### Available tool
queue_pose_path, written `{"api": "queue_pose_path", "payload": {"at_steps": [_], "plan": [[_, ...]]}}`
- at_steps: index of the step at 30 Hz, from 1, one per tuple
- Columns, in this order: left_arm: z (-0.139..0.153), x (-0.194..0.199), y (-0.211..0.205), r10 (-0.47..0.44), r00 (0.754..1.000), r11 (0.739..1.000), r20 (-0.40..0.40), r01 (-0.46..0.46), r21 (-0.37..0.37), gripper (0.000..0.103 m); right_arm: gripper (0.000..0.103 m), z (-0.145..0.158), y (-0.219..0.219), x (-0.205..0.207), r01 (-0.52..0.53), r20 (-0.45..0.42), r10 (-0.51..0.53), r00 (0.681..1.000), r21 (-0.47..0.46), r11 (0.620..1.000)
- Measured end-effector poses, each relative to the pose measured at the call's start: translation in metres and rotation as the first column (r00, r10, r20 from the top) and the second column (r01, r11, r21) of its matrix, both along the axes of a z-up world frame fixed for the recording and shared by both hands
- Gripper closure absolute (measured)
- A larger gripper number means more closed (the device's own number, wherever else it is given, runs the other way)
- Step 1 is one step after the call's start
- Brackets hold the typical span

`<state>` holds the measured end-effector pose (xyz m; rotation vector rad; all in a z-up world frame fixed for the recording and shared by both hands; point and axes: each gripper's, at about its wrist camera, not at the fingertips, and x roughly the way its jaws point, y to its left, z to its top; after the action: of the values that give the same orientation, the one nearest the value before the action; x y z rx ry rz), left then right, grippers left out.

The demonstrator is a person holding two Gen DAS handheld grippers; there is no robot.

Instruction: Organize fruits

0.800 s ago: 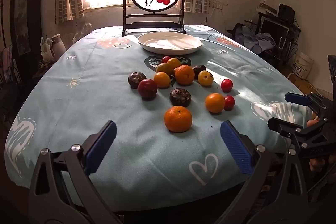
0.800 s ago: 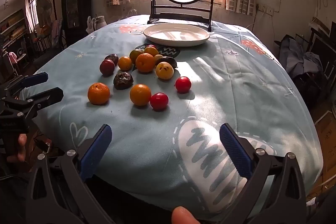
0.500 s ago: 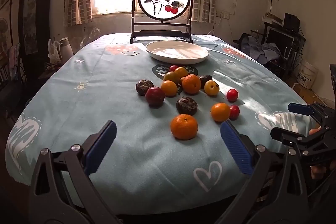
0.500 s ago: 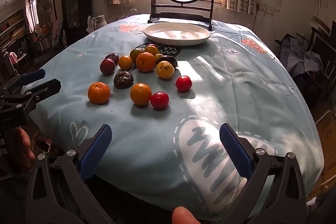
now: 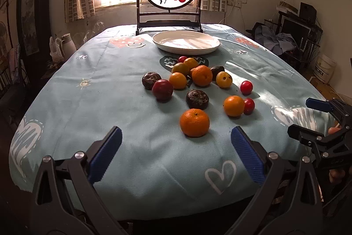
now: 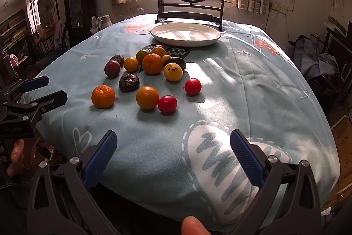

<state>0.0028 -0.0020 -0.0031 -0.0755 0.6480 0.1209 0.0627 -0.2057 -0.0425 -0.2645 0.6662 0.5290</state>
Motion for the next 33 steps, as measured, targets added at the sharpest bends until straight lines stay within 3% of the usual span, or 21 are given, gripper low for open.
{"api": "queue_pose_path", "payload": {"at_steps": [33], "plan": [[-0.007, 0.0025, -0.0065, -0.032, 0.999, 0.999, -0.034, 0.034, 0.032, 0.002, 0.001, -0.0014, -0.0002, 0.0015, 0.003, -0.011, -0.003, 1.0, -0.007, 1.0]]}}
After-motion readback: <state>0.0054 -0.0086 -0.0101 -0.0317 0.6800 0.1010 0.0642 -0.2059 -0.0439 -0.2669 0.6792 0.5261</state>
